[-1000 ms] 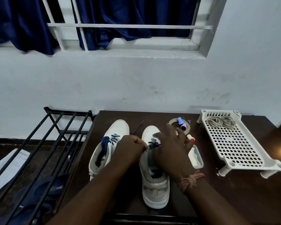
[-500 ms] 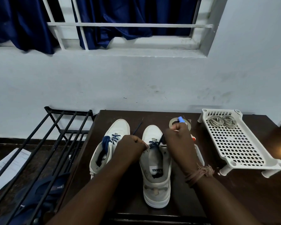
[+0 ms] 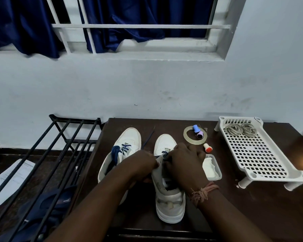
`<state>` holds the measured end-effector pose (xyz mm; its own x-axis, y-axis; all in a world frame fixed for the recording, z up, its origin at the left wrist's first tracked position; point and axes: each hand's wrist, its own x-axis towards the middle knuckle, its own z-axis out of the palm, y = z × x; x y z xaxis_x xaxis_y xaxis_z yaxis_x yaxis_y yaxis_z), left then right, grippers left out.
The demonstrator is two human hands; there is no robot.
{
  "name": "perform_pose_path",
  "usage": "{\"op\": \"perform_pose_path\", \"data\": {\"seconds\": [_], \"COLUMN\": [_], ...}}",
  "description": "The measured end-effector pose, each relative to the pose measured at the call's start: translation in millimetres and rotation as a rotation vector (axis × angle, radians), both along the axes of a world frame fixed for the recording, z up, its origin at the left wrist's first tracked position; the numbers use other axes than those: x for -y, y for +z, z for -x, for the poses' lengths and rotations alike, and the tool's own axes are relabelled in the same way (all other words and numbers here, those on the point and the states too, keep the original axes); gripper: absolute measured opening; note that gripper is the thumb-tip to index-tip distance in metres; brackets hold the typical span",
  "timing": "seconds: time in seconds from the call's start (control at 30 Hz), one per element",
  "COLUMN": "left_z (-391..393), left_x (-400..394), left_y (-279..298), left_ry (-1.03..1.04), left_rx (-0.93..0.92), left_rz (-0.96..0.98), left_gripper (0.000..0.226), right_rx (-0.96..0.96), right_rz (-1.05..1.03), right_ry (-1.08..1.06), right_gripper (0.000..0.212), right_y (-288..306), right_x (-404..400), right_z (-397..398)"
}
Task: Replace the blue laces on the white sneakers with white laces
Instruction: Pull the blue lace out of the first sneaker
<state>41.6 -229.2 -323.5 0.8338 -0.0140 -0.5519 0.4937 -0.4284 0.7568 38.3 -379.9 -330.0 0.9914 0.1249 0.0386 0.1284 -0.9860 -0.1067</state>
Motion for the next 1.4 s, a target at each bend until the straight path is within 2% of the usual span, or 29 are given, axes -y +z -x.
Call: {"op": "perform_pose_path", "data": {"seconds": [0.07, 0.13, 0.2, 0.27, 0.33, 0.37, 0.5, 0.57, 0.67, 0.8, 0.93, 1.0, 1.13, 1.27, 1.33, 1.4], "left_z": [-1.0, -1.3, -2.2, -2.7, -1.0, -0.3, 3.9, 3.1, 3.6, 2.2, 1.4, -0.7, -1.2, -7.5, -8.7, -7.6], "left_x": [-0.5, -0.8, -1.0, -0.9, -0.1, 0.6, 1.3, 3.0, 13.1, 22.9, 17.0, 8.0, 3.7, 14.1, 18.2, 22.8], "left_y": [-0.7, -0.4, 0.5, 2.7, 4.6, 5.2, 2.3, -3.6, -8.2, -12.9, -20.4, -22.0, -20.5, -28.3, -31.0, -30.3], "left_ry": [0.014, 0.019, 0.014, 0.018, -0.013, -0.023, 0.09, 0.11, 0.162, 0.152, 0.028, 0.005, -0.028, -0.266, -0.354, -0.347], "left_rx": [-0.004, -0.002, 0.005, 0.009, 0.013, 0.019, 0.11, 0.243, 0.352, 0.489, 0.576, 0.611, 0.655, 0.858, 0.911, 0.905], "left_rz": [0.013, -0.001, -0.027, -0.028, -0.038, -0.031, -0.008, -0.113, -0.147, -0.353, -0.559, -0.584, -0.595, -0.598, -0.642, -0.678], "left_gripper": [0.013, 0.013, 0.013, 0.011, 0.012, 0.013, 0.012, 0.02, 0.018, 0.021, 0.023, 0.022, 0.007, 0.041, 0.041, 0.028], "right_rx": [-0.02, 0.047, 0.09, 0.04, 0.027, 0.063, 0.107, 0.002, -0.152, -0.094, -0.038, -0.06, -0.117, -0.107, -0.097, -0.099], "right_rz": [-0.038, -0.237, -0.716, -1.241, -1.501, -1.486, -1.009, -0.89, -0.709, -0.551, -0.559, -0.651, -0.763, -0.764, -0.752, -0.74], "right_ry": [-0.001, -0.046, -0.147, -0.25, -0.312, -0.31, -0.261, -0.254, -0.157, -0.111, -0.169, -0.225, -0.291, -0.25, -0.239, -0.226], "right_gripper": [0.027, 0.022, 0.02, 0.023, 0.024, 0.026, 0.028, 0.023, 0.029, 0.013, 0.011, 0.008, 0.007, 0.005, 0.005, 0.004], "right_y": [-2.0, 1.2, 12.0, 31.1, 42.3, 43.0, 24.0, 17.7, 3.5, -12.4, -13.1, -13.2, -15.1, -14.7, -13.4, -11.9], "right_x": [-0.1, 0.0, 1.7, 8.3, 19.3, 24.0, 30.0, 27.9, 19.2, 8.3, 13.0, 21.7, 34.6, 32.2, 32.1, 31.9], "right_z": [-1.2, -1.4, -3.4, -8.6, -13.4, -14.9, -14.2, -13.9, -13.3, -8.4, -10.7, -12.3, -14.9, -11.7, -11.1, -11.4]}}
